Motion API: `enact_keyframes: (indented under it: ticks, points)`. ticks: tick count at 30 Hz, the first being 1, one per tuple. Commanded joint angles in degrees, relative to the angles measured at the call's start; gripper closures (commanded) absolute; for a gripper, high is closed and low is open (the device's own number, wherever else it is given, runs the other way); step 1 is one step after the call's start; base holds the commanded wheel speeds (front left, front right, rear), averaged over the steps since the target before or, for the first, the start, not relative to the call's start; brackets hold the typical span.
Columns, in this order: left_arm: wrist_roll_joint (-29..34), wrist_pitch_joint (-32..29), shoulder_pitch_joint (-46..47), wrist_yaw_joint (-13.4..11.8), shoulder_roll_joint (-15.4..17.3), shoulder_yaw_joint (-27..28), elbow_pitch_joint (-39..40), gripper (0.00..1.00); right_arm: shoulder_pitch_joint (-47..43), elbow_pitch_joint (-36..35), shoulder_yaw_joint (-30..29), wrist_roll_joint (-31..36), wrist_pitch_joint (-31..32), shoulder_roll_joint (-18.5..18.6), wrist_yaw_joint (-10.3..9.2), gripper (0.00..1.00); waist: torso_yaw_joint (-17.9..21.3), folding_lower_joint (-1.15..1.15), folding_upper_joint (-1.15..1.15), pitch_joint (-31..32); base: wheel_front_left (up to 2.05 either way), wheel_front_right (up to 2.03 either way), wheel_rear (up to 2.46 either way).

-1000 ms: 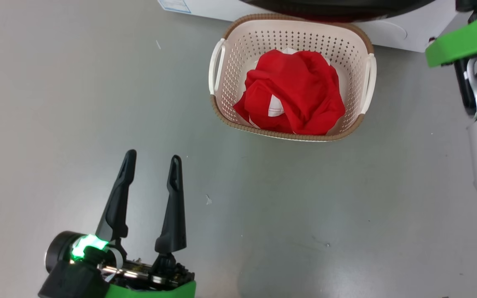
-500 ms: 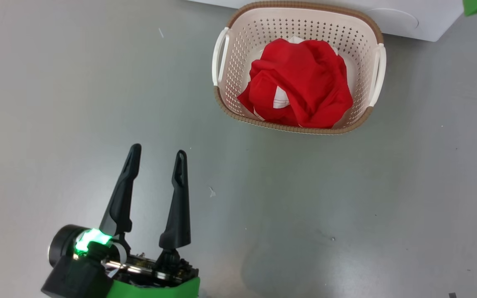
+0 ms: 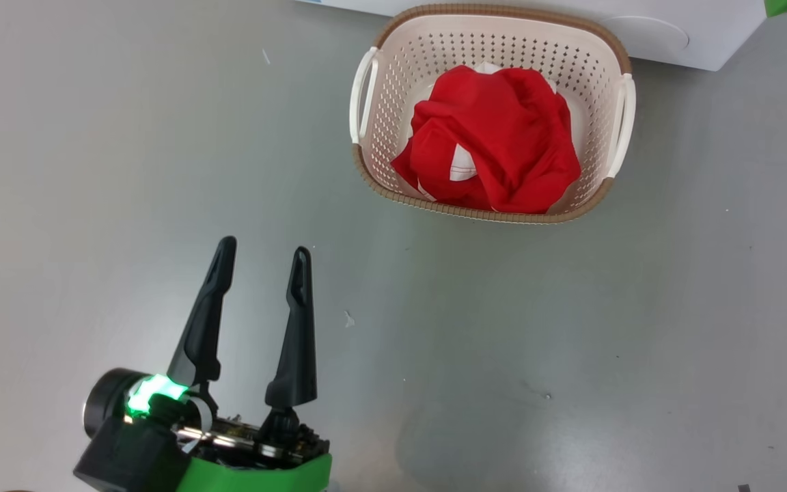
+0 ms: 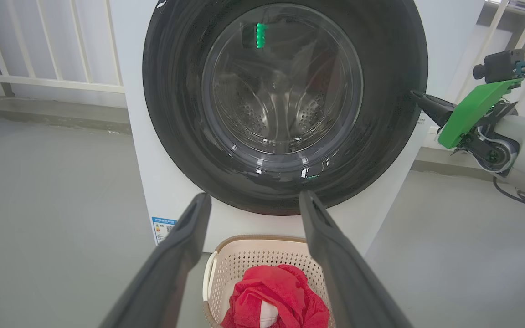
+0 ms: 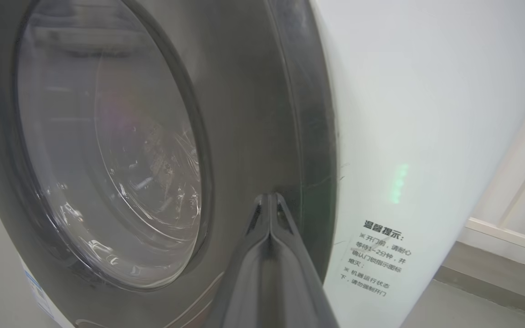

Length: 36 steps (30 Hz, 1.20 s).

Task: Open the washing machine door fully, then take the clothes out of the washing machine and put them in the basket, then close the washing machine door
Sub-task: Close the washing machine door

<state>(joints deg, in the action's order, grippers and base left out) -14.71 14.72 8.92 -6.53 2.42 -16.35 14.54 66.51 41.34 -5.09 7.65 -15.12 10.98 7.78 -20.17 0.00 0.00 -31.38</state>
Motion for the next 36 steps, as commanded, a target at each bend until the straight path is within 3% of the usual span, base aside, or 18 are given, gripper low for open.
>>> enact_keyframes:
  ticks: [1,8,10,11,13,14,36]
  points:
    - [-0.09,0.28,0.84,0.06,0.46,1.96,1.20,0.00,1.29,-1.78,-0.10,0.08,0.13,-1.12,-0.30,1.00,0.32,0.00,0.00,0.31,0.00,0.00,0.00]
    - [0.24,0.28,0.43,0.09,0.46,2.53,0.94,0.00,-2.57,-3.63,1.20,-1.54,0.13,-3.10,-0.30,1.00,2.07,0.00,0.00,1.98,0.00,0.00,0.00]
    - [0.35,0.28,0.28,0.17,0.46,2.63,0.83,0.00,-3.87,-3.98,1.53,-2.03,0.13,-3.51,-0.30,0.55,2.64,0.00,0.00,2.51,0.00,0.00,0.00]
    - [0.35,0.28,0.23,0.19,0.46,2.67,0.76,0.00,-4.60,-4.33,1.75,-2.25,0.13,-3.71,-0.30,0.45,2.94,0.00,0.00,2.76,0.00,0.00,0.00]
    - [0.31,0.28,0.14,0.26,0.46,2.76,0.50,0.00,-6.21,-5.36,2.21,-2.71,0.13,-3.99,-0.30,0.04,3.57,0.00,0.00,3.34,0.00,0.00,0.00]
    - [0.33,0.28,0.10,0.27,0.46,2.87,0.38,0.00,-7.08,-5.99,2.43,-2.97,0.13,-4.11,-0.30,0.00,3.94,0.00,0.00,3.61,0.00,0.00,0.00]
    - [0.76,0.28,-1.41,1.61,0.66,6.31,-3.30,0.00,-30.64,-24.27,2.85,-6.81,0.13,-5.95,-0.30,0.00,12.81,0.00,0.00,11.38,0.00,0.00,0.00]
